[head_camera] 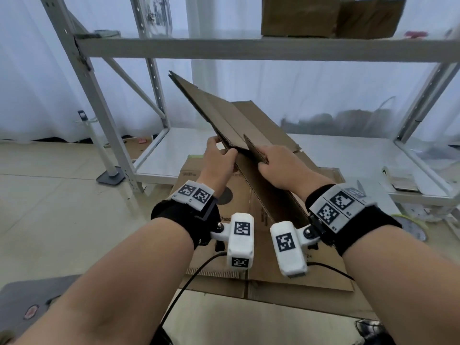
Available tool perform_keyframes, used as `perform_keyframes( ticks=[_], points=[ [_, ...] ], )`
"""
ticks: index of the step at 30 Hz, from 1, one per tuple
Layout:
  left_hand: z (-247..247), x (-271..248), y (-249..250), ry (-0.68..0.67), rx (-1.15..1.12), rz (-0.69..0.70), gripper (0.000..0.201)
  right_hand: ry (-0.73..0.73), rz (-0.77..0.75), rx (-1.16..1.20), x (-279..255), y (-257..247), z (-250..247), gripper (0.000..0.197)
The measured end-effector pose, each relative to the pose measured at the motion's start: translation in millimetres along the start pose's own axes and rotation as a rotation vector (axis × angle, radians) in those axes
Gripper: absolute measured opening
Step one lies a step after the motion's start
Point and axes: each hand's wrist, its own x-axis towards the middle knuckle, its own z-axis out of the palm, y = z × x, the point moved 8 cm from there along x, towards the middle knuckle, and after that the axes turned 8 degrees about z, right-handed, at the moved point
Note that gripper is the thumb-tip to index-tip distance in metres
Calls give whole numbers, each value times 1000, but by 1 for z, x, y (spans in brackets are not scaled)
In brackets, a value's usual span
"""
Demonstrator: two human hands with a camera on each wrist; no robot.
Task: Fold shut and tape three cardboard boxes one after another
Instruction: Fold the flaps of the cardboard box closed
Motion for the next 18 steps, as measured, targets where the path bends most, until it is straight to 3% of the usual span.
perform_keyframes(
  ticks=[6, 9, 11, 15, 18],
  points=[
    [-9, 10, 40, 20, 142, 74, 37, 36, 35, -110, 2, -26, -34, 27],
    [-20, 15, 74, 50, 204, 117, 30, 113, 36, -90, 5, -38, -77, 7],
    [-30, 17, 103, 62, 247, 169, 26, 173, 30, -22, 3, -48, -111, 21],
    [-56, 20, 152, 105, 294, 264, 37, 331, 10, 118, -11, -60, -166, 15],
    [-66, 17, 177, 109, 308, 270, 47, 349, 11, 142, -24, -68, -184, 16]
  ],
)
